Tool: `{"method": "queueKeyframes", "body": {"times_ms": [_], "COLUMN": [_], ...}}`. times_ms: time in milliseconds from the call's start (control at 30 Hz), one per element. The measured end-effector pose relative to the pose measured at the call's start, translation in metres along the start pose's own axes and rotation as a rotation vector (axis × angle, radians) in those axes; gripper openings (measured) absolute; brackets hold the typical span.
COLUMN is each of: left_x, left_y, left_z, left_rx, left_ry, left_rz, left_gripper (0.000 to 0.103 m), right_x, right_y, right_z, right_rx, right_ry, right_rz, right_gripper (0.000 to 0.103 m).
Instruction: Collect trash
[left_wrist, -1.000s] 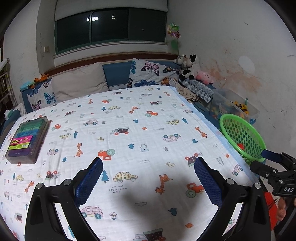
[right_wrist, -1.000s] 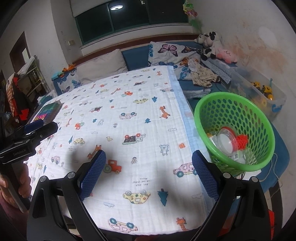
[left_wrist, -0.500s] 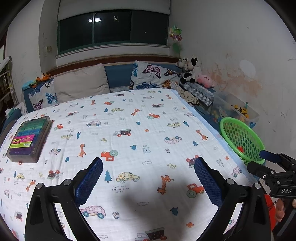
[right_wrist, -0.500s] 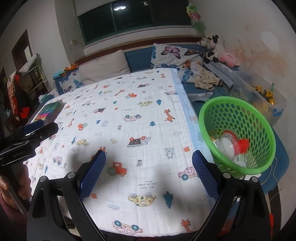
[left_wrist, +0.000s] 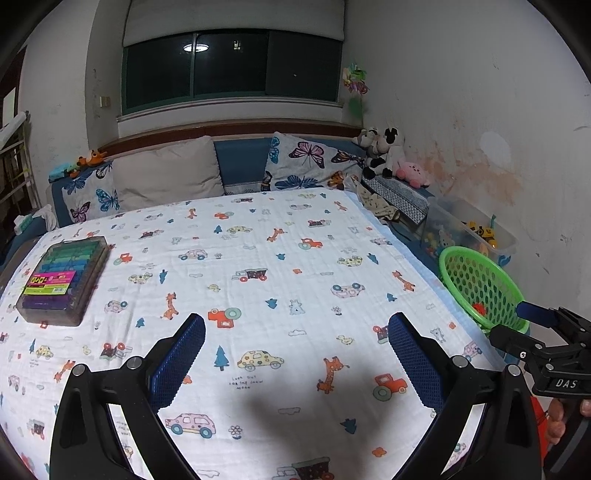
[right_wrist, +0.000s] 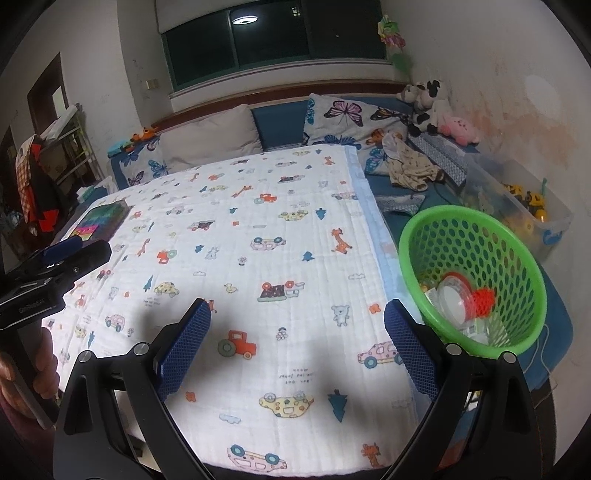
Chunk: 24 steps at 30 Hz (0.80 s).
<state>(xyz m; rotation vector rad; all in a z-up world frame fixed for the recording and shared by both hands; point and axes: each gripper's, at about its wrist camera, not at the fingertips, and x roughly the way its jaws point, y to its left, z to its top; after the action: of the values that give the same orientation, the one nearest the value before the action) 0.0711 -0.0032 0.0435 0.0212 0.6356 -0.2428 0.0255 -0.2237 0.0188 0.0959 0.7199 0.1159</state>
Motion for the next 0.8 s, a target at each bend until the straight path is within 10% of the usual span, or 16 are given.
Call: {"method": "queueKeyframes", "body": {"times_ms": [800], "left_x": [0.0000], "left_y": [0.0027], "left_z": [-0.0025], "left_rx": [-0.016], "left_ry": [-0.005], "left_rz": [0.017], "left_gripper": [0.096], "right_x": [0.0044], "right_y": [0.0087], "right_z": [0.0018], "right_rx": [-0.018], "right_ry": [-0.002], "right_rz": [0.017], "right_gripper": [0.094]}}
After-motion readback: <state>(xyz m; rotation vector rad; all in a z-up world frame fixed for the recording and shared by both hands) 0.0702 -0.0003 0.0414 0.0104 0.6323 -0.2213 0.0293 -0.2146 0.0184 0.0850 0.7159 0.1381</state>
